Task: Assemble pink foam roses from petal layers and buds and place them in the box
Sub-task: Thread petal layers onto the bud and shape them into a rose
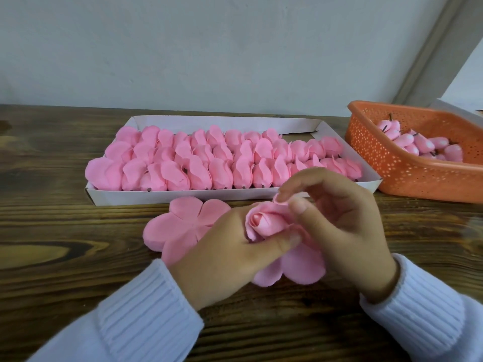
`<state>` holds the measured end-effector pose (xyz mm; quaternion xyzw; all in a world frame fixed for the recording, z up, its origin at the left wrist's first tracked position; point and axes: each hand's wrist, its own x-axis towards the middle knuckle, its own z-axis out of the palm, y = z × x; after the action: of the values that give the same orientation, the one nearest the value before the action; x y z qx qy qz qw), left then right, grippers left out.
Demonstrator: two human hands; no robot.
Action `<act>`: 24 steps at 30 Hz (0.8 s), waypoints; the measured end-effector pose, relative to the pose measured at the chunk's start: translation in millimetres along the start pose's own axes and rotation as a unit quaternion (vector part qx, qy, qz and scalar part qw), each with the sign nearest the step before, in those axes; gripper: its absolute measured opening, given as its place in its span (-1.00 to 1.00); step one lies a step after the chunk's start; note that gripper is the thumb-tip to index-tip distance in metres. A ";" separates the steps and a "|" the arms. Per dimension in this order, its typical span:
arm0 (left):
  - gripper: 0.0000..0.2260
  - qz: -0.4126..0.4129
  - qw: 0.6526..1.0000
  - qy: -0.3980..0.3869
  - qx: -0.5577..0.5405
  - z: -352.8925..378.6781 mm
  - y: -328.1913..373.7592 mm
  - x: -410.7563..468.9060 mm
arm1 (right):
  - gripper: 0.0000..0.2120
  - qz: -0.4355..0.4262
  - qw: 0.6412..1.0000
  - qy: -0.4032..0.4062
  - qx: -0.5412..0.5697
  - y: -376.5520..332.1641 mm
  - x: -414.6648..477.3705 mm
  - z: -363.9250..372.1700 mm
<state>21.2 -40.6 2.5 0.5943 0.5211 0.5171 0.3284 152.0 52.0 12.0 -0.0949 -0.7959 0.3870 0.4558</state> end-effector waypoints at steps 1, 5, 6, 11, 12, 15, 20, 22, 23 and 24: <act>-0.86 0.008 1.000 0.014 0.005 0.0 0.1 -0.2 | -0.86 0.002 1.000 0.006 0.002 0.0 0.4 -0.4; -0.81 0.009 0.996 0.073 -0.054 -2.5 1.6 -1.1 | -0.83 0.032 0.999 -0.004 0.036 2.0 2.7 -0.3; -0.77 -0.003 0.994 0.087 -0.073 -2.8 2.2 -1.2 | -0.82 0.042 0.998 -0.013 0.041 3.0 3.0 0.1; -0.71 -0.031 0.988 0.115 -0.094 0.1 2.2 1.4 | -0.70 0.047 0.998 -0.028 0.015 7.8 3.2 0.8; -0.70 -0.025 0.988 0.114 -0.096 0.9 3.0 1.1 | -0.69 0.048 0.999 -0.022 0.007 8.4 3.1 0.7; -0.81 -0.008 0.990 0.079 -0.120 2.7 6.0 0.7 | -0.69 0.044 0.998 -0.007 -0.040 9.7 2.6 0.8; -0.73 -0.011 0.988 0.054 -0.143 2.1 9.1 0.3 | -0.75 0.059 0.997 -0.055 0.006 6.2 2.1 2.4; -0.75 0.004 0.987 0.055 -0.150 2.3 7.6 0.5 | -0.80 0.052 0.995 -0.072 0.038 4.2 2.0 2.8; -0.77 0.011 0.988 0.054 -0.147 2.4 6.6 0.8 | -0.81 0.052 0.994 -0.077 0.054 3.6 2.1 3.0; -0.79 0.022 0.989 0.051 -0.138 2.0 6.6 1.2 | -0.82 0.059 0.992 -0.081 0.073 3.0 2.2 3.1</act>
<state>24.9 -40.8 8.5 0.5276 0.4480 0.6205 0.3687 147.7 53.5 10.4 -0.0764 -0.7929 0.4769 0.3714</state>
